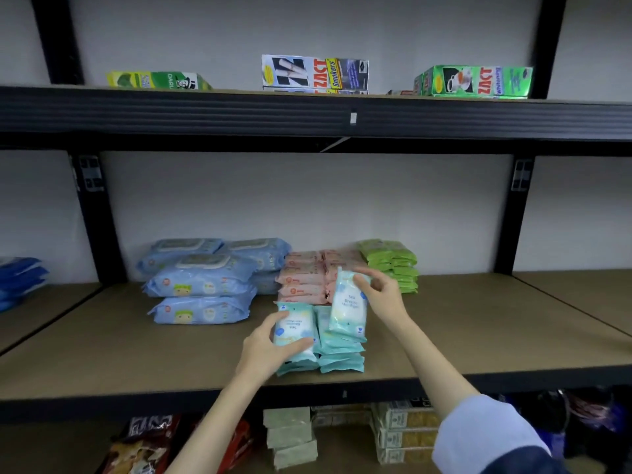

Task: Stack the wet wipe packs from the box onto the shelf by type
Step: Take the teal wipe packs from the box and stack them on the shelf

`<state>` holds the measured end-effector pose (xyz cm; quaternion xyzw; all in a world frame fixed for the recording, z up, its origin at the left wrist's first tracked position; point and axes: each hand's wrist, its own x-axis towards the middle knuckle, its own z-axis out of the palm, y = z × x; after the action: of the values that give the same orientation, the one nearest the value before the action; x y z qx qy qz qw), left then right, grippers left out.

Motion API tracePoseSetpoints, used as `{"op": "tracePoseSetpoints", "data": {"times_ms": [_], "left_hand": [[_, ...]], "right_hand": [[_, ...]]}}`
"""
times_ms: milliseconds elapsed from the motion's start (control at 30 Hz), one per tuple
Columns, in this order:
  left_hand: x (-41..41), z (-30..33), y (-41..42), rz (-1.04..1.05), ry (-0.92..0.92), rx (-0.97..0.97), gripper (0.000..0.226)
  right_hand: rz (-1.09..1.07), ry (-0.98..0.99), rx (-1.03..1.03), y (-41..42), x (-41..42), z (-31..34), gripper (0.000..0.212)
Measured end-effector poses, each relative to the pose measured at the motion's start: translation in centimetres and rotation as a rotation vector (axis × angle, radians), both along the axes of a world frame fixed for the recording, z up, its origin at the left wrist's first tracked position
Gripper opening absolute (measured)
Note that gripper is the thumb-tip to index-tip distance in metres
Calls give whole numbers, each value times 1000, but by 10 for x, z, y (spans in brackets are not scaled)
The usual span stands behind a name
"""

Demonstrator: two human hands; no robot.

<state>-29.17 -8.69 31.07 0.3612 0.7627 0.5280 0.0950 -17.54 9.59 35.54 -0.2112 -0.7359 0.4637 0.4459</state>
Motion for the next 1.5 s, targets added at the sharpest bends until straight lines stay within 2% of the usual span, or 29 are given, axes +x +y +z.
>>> {"op": "tracePoseSetpoints", "data": {"times_ms": [100,200,400,533,600,700,833,900,967,1000,1100,1233,1333,1500], "left_hand": [[-4,6,-6,33,58,147,57],[-14,15,-13,34,46,299,64],[-38,28,-15,-64,-91,482,60],[-52,31,4,-64,-223,530,39],[-52,28,17,-53,-206,527,29],[-47,22,37,-3,-204,525,24],[-44,15,52,-35,-343,448,10],[-43,10,51,-48,-358,329,27],[-43,6,49,-75,-359,201,55],[-43,5,47,-105,-367,153,61],[-42,3,44,-215,-414,89,60],[-35,1,43,-262,-398,35,59],[-33,-3,43,-255,-396,27,63],[-32,-7,40,-283,-437,61,62]], "right_hand": [[70,-21,-172,-2,-5,-16,33],[124,-122,-277,-3,-7,-31,52],[253,-202,-360,-8,-9,-45,53],[295,-253,-328,-5,-12,-48,55],[318,-233,-370,-5,-11,-50,53],[361,-187,-457,-4,-11,-54,53],[407,-147,-523,0,-12,-55,53],[427,-150,-524,3,-11,-56,57],[437,-174,-528,1,-10,-53,73],[439,-204,-526,-1,-11,-51,81],[422,-300,-460,-6,-12,-44,92],[389,-306,-446,-10,-16,-36,73],[352,-289,-446,-12,-17,-36,75],[345,-365,-433,-19,-19,-33,63]]}}
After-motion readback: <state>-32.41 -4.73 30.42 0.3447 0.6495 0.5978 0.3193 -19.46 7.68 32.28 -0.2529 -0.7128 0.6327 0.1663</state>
